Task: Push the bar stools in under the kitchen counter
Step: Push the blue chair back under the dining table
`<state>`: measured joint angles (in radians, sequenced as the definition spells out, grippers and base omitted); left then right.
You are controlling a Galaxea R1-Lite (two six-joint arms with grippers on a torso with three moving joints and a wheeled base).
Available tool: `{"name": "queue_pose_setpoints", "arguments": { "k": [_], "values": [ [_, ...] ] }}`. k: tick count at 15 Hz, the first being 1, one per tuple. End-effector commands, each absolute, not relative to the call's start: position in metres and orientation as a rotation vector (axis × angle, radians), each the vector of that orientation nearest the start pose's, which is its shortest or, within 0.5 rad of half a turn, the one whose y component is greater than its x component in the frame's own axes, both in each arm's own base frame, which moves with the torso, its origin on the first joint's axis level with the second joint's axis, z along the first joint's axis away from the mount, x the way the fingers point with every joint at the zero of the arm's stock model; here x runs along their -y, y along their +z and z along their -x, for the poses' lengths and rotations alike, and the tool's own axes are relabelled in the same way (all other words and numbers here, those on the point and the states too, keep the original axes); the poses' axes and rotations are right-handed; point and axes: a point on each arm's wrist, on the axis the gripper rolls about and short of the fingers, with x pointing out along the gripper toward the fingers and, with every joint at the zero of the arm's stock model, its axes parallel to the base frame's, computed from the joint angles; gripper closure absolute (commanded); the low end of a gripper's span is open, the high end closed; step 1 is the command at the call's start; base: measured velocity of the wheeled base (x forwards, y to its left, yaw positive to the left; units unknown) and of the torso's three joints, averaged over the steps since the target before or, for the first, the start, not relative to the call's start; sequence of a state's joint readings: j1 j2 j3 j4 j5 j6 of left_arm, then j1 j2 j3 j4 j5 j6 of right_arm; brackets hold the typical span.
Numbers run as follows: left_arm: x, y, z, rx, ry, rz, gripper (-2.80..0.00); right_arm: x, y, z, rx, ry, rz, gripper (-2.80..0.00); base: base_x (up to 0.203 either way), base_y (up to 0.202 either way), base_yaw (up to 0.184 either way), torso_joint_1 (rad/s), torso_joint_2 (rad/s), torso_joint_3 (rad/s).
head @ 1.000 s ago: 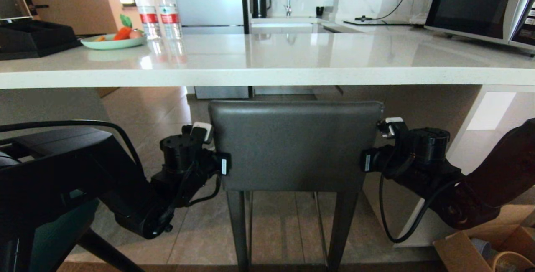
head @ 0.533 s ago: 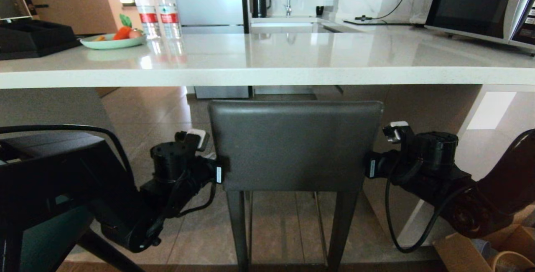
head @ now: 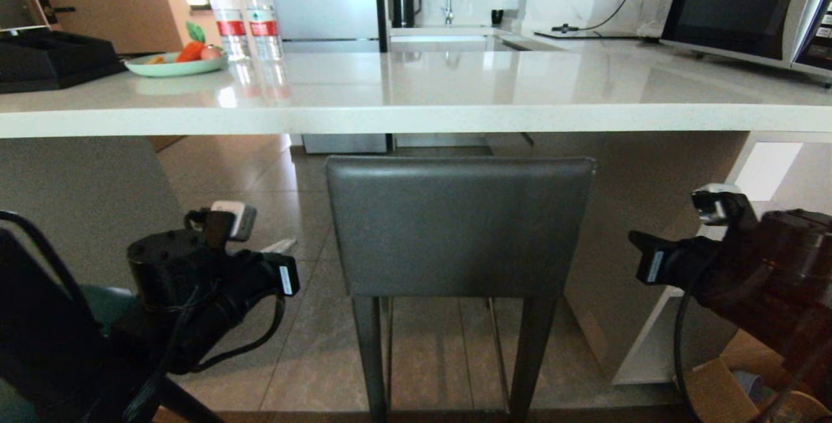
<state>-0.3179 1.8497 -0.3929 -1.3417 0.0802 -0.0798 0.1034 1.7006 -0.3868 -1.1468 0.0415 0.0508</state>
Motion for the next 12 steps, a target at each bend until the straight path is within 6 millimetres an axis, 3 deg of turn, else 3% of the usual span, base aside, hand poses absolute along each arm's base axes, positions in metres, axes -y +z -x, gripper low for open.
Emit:
{"name": "queue_pose_setpoints", "arguments": {
  "k": [1,7,9,12],
  "values": [
    [0.071,0.155,-0.221,0.016,-0.257,0.095,0.0,-0.023,0.156,-0.209,-0.064,0.145,-0.054,0.0,0.0,0.0,0.0,0.0,0.0,0.0],
    [0.034,0.213,-0.104,0.089,-0.319,0.183,0.0,-0.012,0.169,-0.097,0.038,0.151,-0.069,0.0,0.0,0.0,0.0,0.0,0.0,0.0],
    [0.021,0.217,-0.069,0.044,-0.321,0.198,0.0,-0.008,0.172,-0.06,0.012,0.16,-0.071,0.0,0.0,0.0,0.0,0.0,0.0,0.0],
    [0.01,0.22,-0.034,0.088,-0.329,0.212,0.0,-0.003,0.177,-0.003,-0.033,0.229,-0.105,0.0,0.0,0.0,0.0,0.0,0.0,0.0]
  ]
}}
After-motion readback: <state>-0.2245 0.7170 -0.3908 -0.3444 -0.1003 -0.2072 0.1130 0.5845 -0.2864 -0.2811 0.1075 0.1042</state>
